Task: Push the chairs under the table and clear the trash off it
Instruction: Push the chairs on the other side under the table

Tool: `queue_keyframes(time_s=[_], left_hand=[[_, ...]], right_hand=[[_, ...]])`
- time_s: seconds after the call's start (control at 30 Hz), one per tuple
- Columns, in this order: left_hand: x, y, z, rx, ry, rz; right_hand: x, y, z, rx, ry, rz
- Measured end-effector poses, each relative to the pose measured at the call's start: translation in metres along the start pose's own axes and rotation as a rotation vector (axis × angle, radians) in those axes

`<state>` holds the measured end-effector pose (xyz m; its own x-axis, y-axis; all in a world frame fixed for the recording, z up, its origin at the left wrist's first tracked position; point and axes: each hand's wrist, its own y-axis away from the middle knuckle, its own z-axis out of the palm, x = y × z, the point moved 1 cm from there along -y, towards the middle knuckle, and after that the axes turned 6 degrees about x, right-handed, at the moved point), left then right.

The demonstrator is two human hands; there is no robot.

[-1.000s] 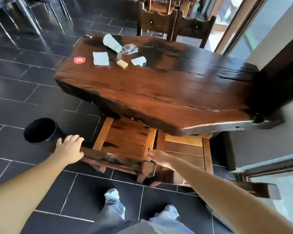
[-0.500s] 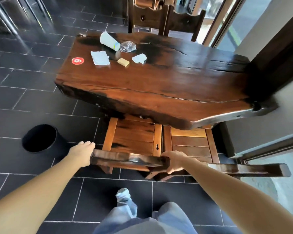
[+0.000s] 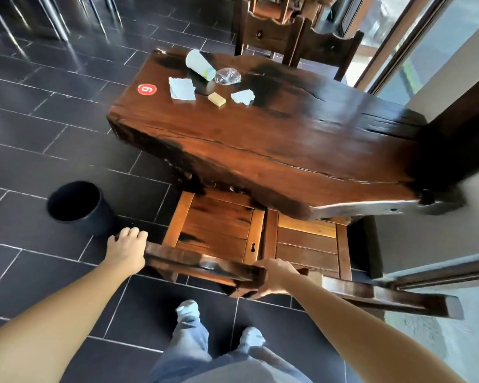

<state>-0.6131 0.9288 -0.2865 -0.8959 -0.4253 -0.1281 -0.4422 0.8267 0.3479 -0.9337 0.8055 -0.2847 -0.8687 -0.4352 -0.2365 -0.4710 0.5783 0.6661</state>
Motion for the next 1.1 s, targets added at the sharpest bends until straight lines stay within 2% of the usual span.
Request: queue_keyframes(time_s=[0.17, 0.27, 0.37, 0.5, 0.57, 0.7, 0.87, 1.0, 1.1], left_hand=[[0.031, 0.022, 0.004, -0.017, -0.005, -0.051], [0.063, 0.030, 0.001, 0.032, 0.104, -0.024], [0.118, 0.037, -0.008, 0.024, 0.312, 0.151], [0.222, 0.049, -0.035, -0.134, 0.501, 0.405], [0.272, 0.054, -0.047, -0.191, 0.481, 0.542], [0.342, 0.060, -0.048, -0.177, 0.347, 0.701], [0.369, 0.062, -0.038, -0.182, 0.182, 0.626], [0.377, 0.059, -0.038, -0.141, 0.008, 0.547], [0.382, 0.059, -0.032, -0.087, -0.029, 0.494]], right_hand=[[0.010, 0.006, -0.007, -0.032, 0.051, -0.072], [0.035, 0.020, -0.026, -0.001, 0.052, -0.118], [0.095, 0.039, -0.040, 0.049, 0.012, -0.035], [0.208, 0.069, -0.021, 0.013, -0.103, 0.246], [0.246, 0.087, -0.001, 0.065, -0.145, 0.331], [0.259, 0.111, 0.018, 0.140, -0.052, 0.322], [0.263, 0.097, 0.025, 0.204, -0.082, 0.348], [0.264, 0.079, 0.028, 0.174, -0.019, 0.362], [0.258, 0.065, 0.026, 0.146, 0.017, 0.427]])
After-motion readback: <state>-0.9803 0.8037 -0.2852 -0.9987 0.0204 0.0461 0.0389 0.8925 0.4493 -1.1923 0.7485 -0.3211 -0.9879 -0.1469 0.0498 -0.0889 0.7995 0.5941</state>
